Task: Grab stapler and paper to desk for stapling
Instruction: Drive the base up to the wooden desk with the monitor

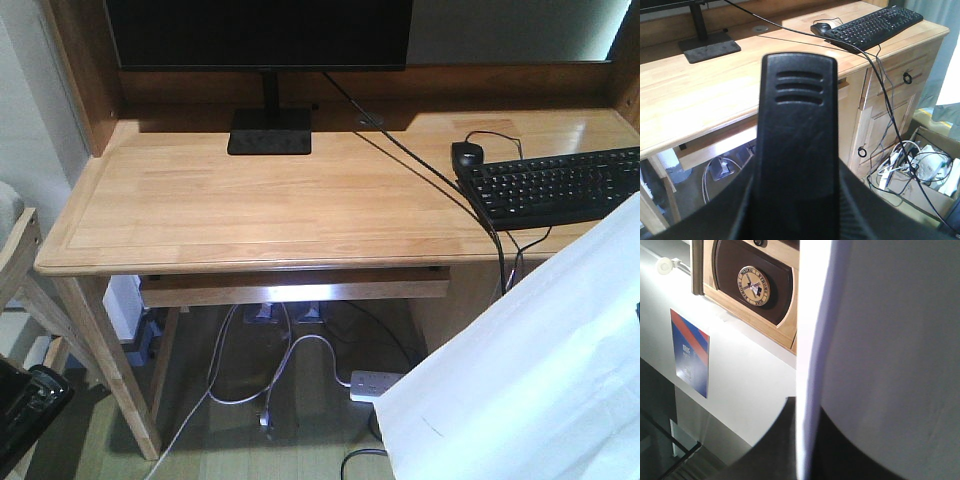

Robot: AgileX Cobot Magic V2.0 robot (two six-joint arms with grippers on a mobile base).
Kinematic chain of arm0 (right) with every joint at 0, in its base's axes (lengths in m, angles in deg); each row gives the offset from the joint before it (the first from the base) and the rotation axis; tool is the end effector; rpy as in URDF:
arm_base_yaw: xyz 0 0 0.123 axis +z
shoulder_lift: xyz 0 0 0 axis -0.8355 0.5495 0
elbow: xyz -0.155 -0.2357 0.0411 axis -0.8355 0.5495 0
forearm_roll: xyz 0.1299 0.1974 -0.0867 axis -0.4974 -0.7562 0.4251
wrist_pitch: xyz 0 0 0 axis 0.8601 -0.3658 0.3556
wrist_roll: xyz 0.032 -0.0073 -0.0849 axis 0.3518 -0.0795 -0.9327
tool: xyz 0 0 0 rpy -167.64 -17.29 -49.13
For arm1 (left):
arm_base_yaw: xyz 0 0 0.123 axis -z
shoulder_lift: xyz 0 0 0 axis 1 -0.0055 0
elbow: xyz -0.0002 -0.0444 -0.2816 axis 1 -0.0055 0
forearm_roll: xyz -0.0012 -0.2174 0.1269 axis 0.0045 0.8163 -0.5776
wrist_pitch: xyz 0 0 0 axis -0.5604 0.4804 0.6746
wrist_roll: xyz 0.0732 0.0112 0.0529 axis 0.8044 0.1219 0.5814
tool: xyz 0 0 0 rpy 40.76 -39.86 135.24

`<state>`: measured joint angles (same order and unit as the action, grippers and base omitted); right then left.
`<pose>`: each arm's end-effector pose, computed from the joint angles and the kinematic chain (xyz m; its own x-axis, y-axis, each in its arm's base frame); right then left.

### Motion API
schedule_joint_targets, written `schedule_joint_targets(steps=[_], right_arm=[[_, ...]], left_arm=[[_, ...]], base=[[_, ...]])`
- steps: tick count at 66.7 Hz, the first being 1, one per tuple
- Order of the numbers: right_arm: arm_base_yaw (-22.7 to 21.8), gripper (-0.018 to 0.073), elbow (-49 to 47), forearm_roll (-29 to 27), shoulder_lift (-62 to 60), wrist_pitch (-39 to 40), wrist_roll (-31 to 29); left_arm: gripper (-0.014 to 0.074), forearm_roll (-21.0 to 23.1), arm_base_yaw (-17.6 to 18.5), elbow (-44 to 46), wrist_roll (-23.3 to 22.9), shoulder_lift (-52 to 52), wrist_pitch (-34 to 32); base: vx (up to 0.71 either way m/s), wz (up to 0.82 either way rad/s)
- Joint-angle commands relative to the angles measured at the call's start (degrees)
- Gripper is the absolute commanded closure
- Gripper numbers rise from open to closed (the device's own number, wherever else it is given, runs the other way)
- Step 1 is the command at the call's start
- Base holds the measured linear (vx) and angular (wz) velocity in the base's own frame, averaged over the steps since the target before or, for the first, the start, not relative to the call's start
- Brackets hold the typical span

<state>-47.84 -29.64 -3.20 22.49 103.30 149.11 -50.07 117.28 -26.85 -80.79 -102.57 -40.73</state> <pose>0.0767 0.0337 0.2486 -0.1963 0.8897 -0.4122 -0.5079 0.2673 0.8189 0.0472 -0.0306 0.2832 -0.3035 0.1698 -0.9376 0.5134 0.8581 -0.0108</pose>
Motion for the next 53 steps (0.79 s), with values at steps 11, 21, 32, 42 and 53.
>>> schedule_joint_targets(steps=[11,21,32,42,53], right_arm=[[-0.1,0.0564,-1.5,-0.3,0.4,3.8,-0.6],[-0.1,0.0564,-1.5,-0.3,0.4,3.8,-0.6],[-0.1,0.0564,-1.5,-0.3,0.4,3.8,-0.6],[-0.1,0.0564,-1.5,-0.3,0.4,3.8,-0.6],[-0.1,0.0564,-1.5,-0.3,0.4,3.8,-0.6]], left_arm=[[0.0603,0.7,0.4,1.7,0.0,-0.6,-6.4],[0.0603,0.7,0.4,1.7,0.0,-0.6,-6.4],[0.0603,0.7,0.4,1.7,0.0,-0.6,-6.4],[0.0603,0.7,0.4,1.7,0.0,-0.6,-6.4],[0.0603,0.7,0.4,1.7,0.0,-0.6,-6.4]], base=[[0.1,-0.02],[0.09,0.01],[0.09,0.03],[0.09,0.04],[0.09,0.04]])
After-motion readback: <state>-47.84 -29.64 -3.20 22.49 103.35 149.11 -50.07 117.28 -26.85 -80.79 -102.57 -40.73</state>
